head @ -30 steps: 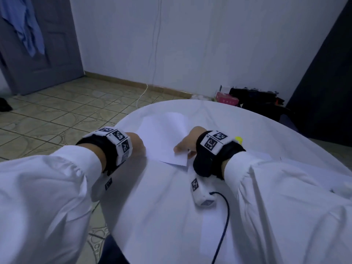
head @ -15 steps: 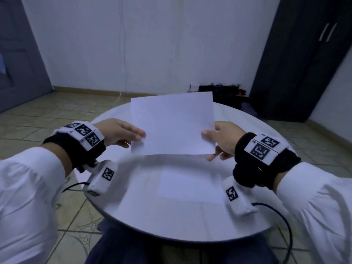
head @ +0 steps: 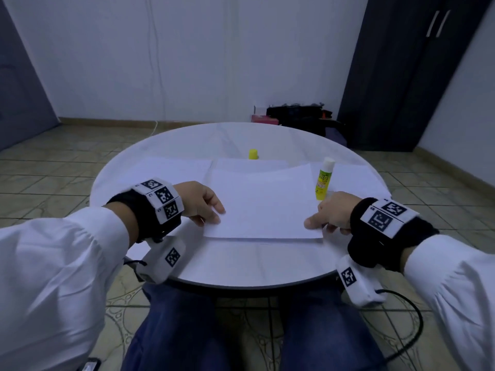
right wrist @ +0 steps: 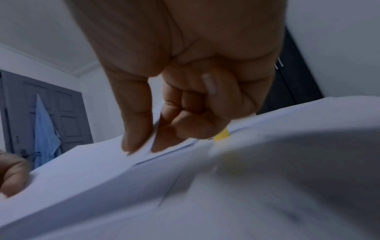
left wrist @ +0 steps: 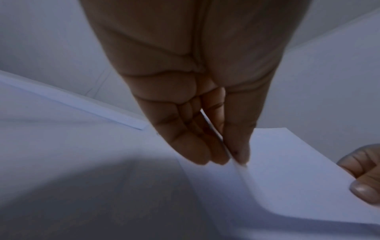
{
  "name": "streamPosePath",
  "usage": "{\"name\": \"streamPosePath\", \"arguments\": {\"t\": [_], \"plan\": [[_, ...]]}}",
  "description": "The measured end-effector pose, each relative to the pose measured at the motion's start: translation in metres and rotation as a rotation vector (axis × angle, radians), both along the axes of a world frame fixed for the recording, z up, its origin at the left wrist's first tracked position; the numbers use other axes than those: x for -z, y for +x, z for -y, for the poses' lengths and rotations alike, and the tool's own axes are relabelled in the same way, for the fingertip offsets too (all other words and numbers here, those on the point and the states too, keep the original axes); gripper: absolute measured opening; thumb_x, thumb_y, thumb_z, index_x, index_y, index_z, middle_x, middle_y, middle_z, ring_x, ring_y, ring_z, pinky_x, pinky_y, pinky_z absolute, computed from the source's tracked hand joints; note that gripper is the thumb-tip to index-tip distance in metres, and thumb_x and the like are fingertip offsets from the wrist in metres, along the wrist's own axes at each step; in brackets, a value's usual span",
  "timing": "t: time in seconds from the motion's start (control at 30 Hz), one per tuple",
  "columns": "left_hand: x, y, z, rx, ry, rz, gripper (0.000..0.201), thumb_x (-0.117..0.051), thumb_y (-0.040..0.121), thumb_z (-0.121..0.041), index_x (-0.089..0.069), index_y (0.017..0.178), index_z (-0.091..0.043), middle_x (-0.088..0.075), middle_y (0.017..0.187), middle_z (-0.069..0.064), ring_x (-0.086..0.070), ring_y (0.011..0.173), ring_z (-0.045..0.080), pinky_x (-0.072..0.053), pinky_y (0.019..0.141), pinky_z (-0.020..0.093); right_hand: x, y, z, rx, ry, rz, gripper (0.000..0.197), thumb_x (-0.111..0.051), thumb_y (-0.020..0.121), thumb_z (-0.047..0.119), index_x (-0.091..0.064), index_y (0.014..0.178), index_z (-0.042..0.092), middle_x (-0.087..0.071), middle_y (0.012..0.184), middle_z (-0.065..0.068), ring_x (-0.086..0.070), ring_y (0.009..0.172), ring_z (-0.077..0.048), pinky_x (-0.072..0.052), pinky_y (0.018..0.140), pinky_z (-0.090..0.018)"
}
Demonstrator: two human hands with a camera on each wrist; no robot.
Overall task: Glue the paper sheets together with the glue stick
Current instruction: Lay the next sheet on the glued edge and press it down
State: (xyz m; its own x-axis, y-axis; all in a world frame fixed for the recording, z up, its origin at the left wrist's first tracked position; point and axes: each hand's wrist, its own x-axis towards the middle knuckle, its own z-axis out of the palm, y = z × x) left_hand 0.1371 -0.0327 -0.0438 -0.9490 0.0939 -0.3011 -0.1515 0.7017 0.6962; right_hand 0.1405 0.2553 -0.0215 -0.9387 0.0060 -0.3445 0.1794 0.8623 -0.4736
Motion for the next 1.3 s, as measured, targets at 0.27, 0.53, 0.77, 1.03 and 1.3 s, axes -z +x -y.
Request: {"name": "streamPosePath", "arguments": {"t": [0.27, 0.53, 0.77, 1.03, 1.3], "plan": [[0.003, -0.017, -0.001, 0.078, -0.124, 0.063, 0.017, -0.077, 0.077, -0.005, -0.068, 0.082, -0.018, -0.056, 0.063, -0.004, -0.057, 0.048, 0.005, -0.050, 0.055, 0.014, 0.008, -0.014, 0.004, -0.150, 0.207, 0.083, 0.036, -0.074, 0.079, 0.032, -0.052, 0.060, 0.011, -0.055, 0.059, 0.000, -0.044, 0.033, -0.008, -0.030, 0.041, -0.019], [0.005, -0.019, 0.001, 0.121, -0.159, 0.098, 0.016, -0.079, 0.076, -0.010, -0.069, 0.082, -0.020, -0.061, 0.055, -0.011, -0.058, 0.058, 0.011, -0.049, 0.058, 0.014, 0.005, -0.026, 0.008, -0.220, 0.242, 0.122, 0.036, -0.073, 0.081, 0.028, -0.051, 0.059, 0.011, -0.062, 0.068, -0.006, -0.046, 0.055, -0.018, -0.033, 0.047, -0.021], [0.006, -0.016, 0.003, 0.159, -0.202, 0.102, 0.017, -0.080, 0.076, -0.016, -0.067, 0.083, -0.025, -0.060, 0.050, -0.013, -0.057, 0.057, 0.011, -0.047, 0.058, 0.011, 0.004, -0.031, 0.015, -0.310, 0.406, 0.153, 0.035, -0.069, 0.083, 0.035, -0.052, 0.069, 0.009, -0.060, 0.082, -0.012, -0.046, 0.059, -0.020, -0.033, 0.049, -0.022], [0.006, -0.015, 0.004, 0.168, -0.245, 0.086, 0.019, -0.081, 0.074, -0.021, -0.069, 0.085, -0.031, -0.056, 0.054, -0.016, -0.053, 0.055, 0.005, -0.042, 0.063, 0.012, 0.011, -0.034, 0.014, -0.255, 0.302, 0.131, 0.032, -0.076, 0.078, 0.023, -0.050, 0.064, 0.011, -0.062, 0.057, 0.002, -0.047, 0.051, -0.015, -0.036, 0.045, -0.022], [0.004, -0.013, 0.004, 0.185, -0.295, 0.061, 0.020, -0.079, 0.077, -0.024, -0.068, 0.092, -0.033, -0.054, 0.064, -0.014, -0.051, 0.058, 0.000, -0.039, 0.064, 0.011, 0.015, -0.033, 0.011, -0.247, 0.242, 0.126, 0.032, -0.078, 0.076, 0.018, -0.049, 0.064, 0.012, -0.058, 0.041, 0.008, -0.048, 0.051, -0.016, -0.037, 0.045, -0.023]]}}
